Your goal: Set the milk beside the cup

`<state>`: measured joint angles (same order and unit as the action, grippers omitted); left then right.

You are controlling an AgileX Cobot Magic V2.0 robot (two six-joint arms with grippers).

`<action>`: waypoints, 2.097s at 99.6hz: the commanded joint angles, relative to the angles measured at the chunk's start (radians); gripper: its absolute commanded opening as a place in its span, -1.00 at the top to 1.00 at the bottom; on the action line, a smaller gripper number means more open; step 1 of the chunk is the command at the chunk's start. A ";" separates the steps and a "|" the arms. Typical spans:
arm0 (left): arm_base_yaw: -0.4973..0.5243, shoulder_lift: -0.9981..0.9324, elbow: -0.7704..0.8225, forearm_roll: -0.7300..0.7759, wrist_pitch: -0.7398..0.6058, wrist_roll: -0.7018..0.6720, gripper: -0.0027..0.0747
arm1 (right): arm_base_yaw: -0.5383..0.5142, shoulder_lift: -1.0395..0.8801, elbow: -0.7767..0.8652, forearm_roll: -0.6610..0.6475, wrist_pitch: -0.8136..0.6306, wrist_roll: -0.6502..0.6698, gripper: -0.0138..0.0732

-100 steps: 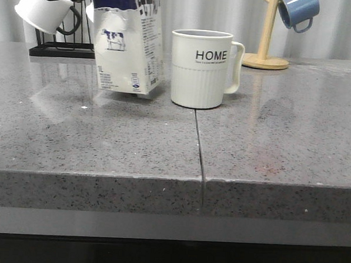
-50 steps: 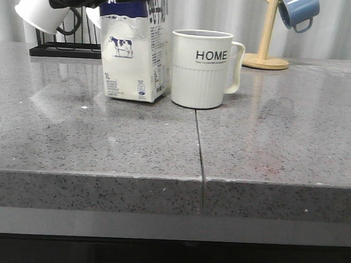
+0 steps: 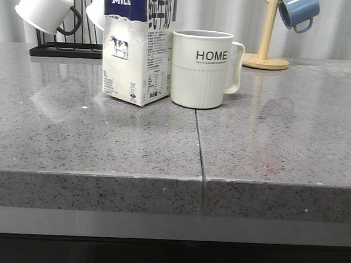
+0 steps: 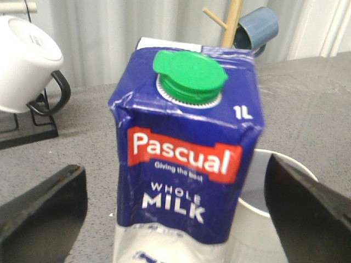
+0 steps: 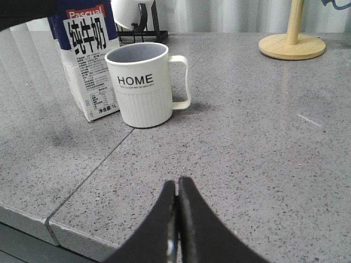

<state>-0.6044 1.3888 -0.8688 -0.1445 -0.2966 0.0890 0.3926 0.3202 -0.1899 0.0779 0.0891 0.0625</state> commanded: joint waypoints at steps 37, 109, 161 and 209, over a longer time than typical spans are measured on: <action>0.100 -0.334 0.154 0.006 0.053 0.119 0.99 | 0.001 0.004 -0.024 -0.008 -0.072 -0.004 0.84; 0.490 -0.883 0.447 -0.022 0.335 0.118 0.99 | 0.001 0.004 -0.024 -0.008 -0.072 -0.004 0.84; 0.568 -1.182 0.633 -0.022 0.451 0.118 0.99 | 0.001 0.004 -0.024 -0.008 -0.072 -0.004 0.84; 0.568 -1.393 0.869 0.216 0.323 -0.106 0.99 | 0.001 0.004 -0.024 -0.008 -0.072 -0.004 0.84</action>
<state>-0.0386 0.0292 -0.0145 0.0450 0.1129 0.0241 0.3926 0.3202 -0.1899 0.0779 0.0908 0.0625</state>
